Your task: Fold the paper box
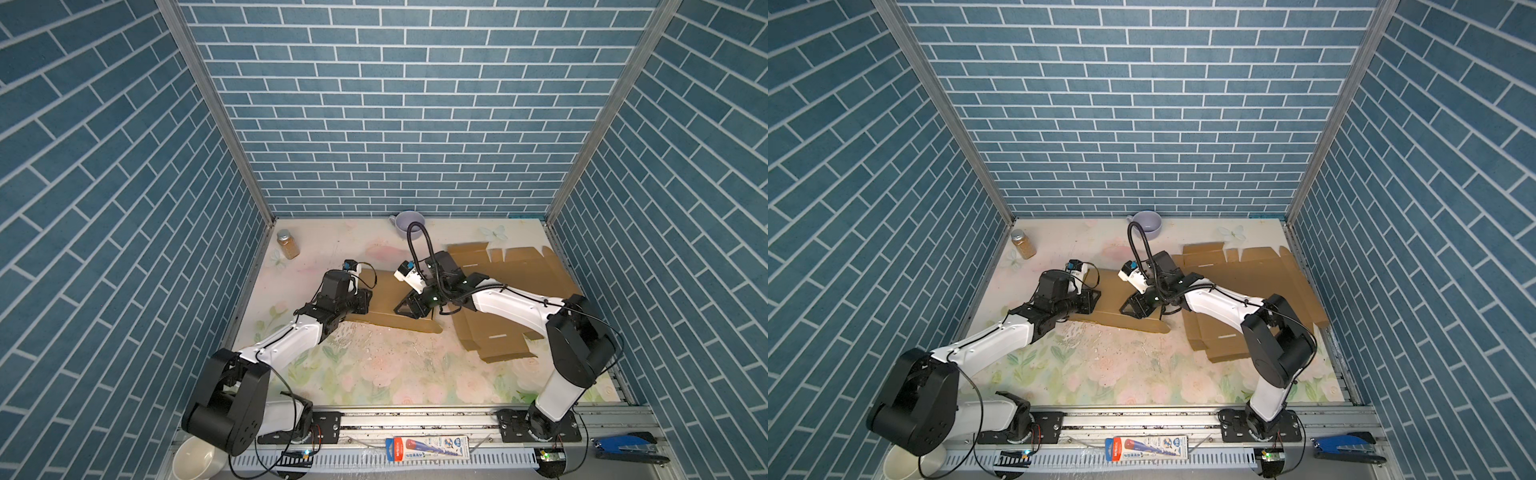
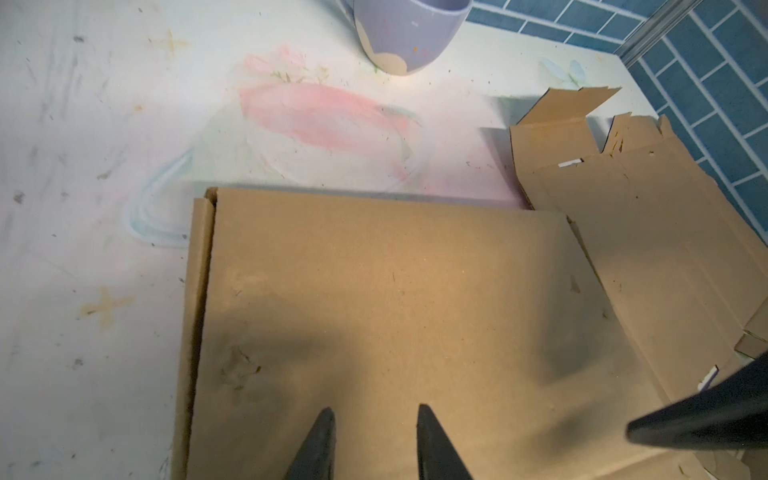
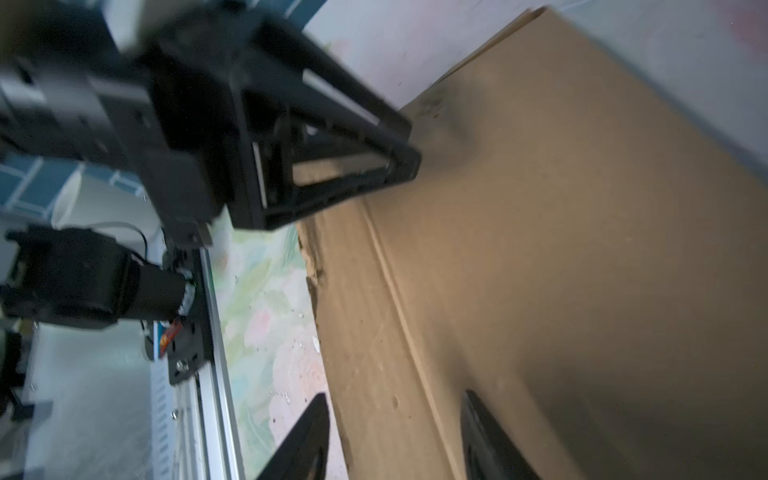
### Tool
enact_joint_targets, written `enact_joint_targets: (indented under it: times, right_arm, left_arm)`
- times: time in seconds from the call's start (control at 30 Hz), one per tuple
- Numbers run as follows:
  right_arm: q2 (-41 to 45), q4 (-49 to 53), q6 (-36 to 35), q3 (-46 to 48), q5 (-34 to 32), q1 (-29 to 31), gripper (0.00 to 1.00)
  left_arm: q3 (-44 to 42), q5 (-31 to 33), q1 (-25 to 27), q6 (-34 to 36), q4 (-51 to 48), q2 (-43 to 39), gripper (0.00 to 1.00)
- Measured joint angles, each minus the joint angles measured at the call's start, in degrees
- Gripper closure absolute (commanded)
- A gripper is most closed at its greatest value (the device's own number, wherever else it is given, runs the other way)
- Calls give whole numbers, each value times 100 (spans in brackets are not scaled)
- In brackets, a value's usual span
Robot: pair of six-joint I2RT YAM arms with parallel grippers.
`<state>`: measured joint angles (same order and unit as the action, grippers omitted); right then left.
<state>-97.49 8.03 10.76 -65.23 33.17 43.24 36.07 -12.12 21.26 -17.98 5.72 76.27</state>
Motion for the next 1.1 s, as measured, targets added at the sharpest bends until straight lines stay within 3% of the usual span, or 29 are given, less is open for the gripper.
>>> enact_joint_targets:
  times: [0.2, 0.37, 0.6, 0.83, 1.1]
  right_arm:
    - [74, -595, 1482, 562, -1117, 0, 61]
    - [-227, -726, 2238, 721, -1821, 44, 62]
    - [105, -413, 2398, 723, -2212, -72, 43]
    - [1290, -120, 2485, 1172, -2124, -833, 22]
    - [1307, -461, 3003, 1871, -986, -1331, 11]
  left_arm:
    - [-162, -57, -50, -184, 168, 190, 68]
    - [-195, -15, -83, -280, 162, 306, 68]
    - [-70, -44, -407, -258, -337, -116, 58]
    - [734, -435, -1261, -216, -688, -267, 37]
    - [1421, -1270, -1567, -98, -1147, 960, 29]
